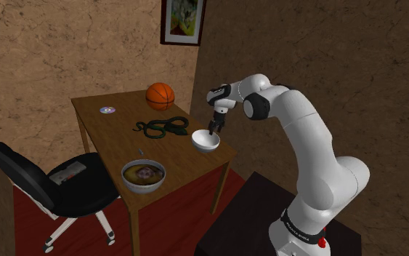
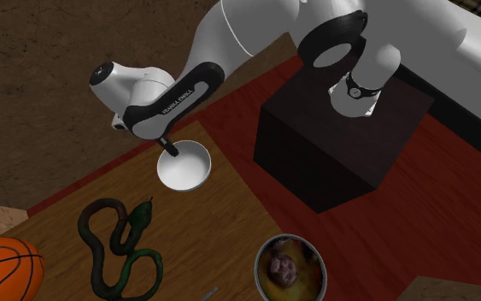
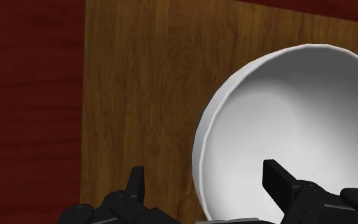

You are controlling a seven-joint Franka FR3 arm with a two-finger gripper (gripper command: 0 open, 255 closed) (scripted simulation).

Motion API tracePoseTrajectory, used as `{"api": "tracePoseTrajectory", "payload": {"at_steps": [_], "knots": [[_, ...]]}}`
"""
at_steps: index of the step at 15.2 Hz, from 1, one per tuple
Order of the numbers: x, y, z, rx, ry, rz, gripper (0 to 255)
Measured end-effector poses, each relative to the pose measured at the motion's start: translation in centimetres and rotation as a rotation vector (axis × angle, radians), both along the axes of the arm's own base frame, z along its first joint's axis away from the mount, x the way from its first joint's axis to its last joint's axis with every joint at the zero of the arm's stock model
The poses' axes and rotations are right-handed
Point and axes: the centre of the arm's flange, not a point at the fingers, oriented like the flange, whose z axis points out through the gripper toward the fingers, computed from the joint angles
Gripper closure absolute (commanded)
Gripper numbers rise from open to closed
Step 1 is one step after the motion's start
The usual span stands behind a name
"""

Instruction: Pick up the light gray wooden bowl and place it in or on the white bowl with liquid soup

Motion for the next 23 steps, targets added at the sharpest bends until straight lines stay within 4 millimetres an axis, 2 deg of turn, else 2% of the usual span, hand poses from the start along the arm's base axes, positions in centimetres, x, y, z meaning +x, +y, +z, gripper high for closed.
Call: {"api": "tracePoseTrajectory", "payload": {"at_steps": [5,11,12,23], "knots": [[0.0,0.4,-2.6,0.0,0.0,0.0,0],[0.0,0.4,-3.0,0.0,-0.001,0.0,0],[0.0,0.4,-3.0,0.0,-0.001,0.0,255],[0.0,0.4,-2.7,-0.001,-0.002,0.0,255]]}}
